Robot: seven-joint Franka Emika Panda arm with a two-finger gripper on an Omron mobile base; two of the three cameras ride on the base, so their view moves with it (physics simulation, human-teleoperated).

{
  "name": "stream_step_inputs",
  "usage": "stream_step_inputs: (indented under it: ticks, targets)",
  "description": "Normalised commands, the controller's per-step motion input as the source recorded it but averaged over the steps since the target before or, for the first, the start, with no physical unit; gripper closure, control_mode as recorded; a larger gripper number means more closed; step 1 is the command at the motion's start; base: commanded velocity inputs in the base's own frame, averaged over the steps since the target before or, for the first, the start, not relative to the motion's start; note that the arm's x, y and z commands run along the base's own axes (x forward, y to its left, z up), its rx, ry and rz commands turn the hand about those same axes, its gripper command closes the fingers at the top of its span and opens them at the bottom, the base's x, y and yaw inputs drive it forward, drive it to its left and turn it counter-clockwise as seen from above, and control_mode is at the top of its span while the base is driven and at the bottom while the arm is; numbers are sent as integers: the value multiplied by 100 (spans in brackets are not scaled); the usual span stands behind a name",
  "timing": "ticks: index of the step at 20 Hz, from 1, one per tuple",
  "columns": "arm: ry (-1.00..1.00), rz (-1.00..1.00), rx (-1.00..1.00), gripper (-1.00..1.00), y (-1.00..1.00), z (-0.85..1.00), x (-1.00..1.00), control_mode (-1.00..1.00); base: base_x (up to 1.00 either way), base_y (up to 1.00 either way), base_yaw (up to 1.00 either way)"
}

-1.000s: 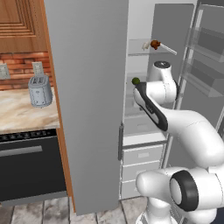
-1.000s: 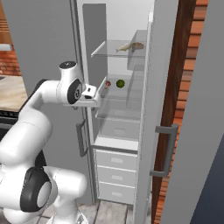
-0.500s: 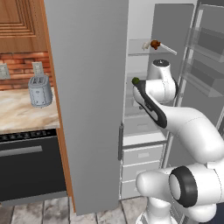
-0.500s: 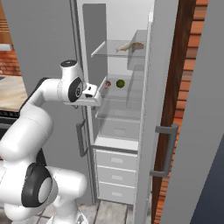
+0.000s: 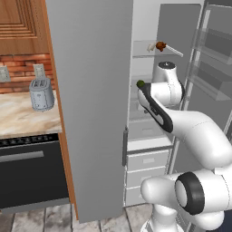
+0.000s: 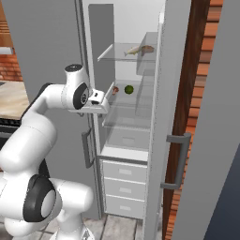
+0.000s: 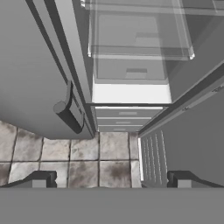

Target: Gather the mushroom and lime from the fridge and place them on a tray on the dining counter. Then gather the chicken drumstick and fish from the fridge and place them on the other tray.

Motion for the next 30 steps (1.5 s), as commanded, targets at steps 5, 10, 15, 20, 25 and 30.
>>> stream_step_inputs:
  ticks: [5,10,15,20,25,30]
  targets:
    - [0,0,0,-100,0,0,0,100,0,0,0]
    - [0,0,0,-100,0,0,0,100,0,0,0]
    - [0,0,0,-100,0,0,0,100,0,0,0]
    - [0,0,0,-100,0,0,0,100,0,0,0]
    - [0,0,0,-100,0,0,0,100,11,-1,0]
    - [0,0,0,-100,0,0,0,100,26,-7,0]
